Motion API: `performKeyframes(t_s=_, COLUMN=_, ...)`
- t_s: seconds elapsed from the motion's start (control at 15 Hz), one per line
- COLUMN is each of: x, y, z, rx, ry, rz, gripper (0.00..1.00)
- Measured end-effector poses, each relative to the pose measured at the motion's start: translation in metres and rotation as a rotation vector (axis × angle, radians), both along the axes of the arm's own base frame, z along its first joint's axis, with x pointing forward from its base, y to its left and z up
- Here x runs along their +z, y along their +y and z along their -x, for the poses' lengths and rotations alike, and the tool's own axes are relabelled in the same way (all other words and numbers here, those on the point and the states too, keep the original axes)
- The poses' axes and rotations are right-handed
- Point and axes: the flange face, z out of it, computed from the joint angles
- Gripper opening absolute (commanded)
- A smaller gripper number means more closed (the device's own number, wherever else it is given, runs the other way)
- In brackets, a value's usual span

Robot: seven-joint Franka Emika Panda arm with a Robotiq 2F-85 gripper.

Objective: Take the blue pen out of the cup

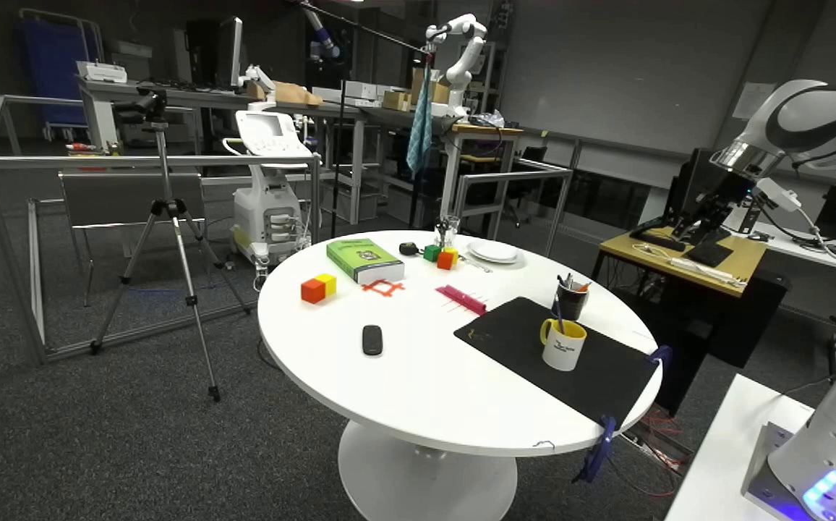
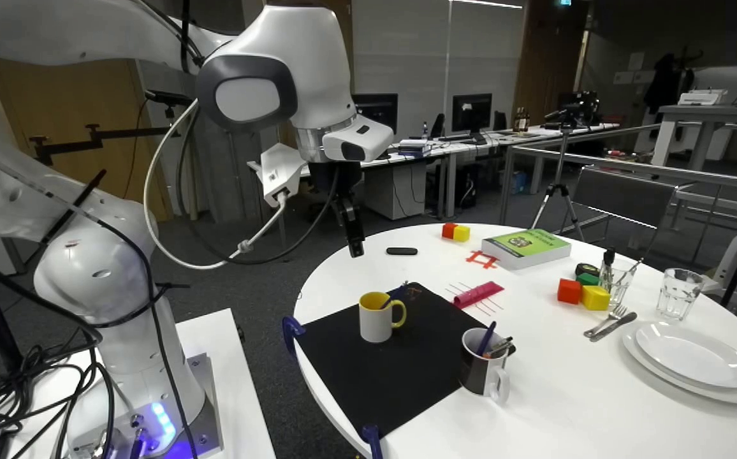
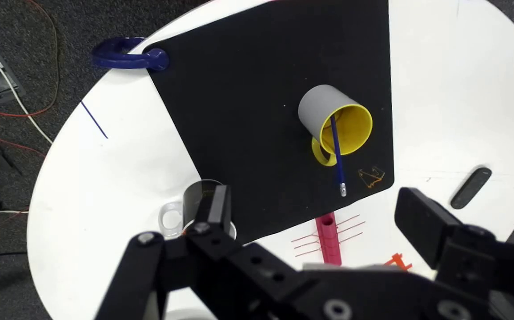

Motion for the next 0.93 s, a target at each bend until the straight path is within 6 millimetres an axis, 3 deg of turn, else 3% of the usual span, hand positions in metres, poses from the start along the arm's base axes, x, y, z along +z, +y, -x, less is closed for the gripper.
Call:
performKeyframes(t_s=0.4, x=0.000, y=-0.006, z=-0.009, rx=-0.023, ry=0.009, rz=-0.026, gripper=1.00)
performKeyframes(t_s=0.93, x=-0.008, y=-0.045, z=-0.059, rx=-0.089, ry=0.074, rz=-0.046, gripper=1.00)
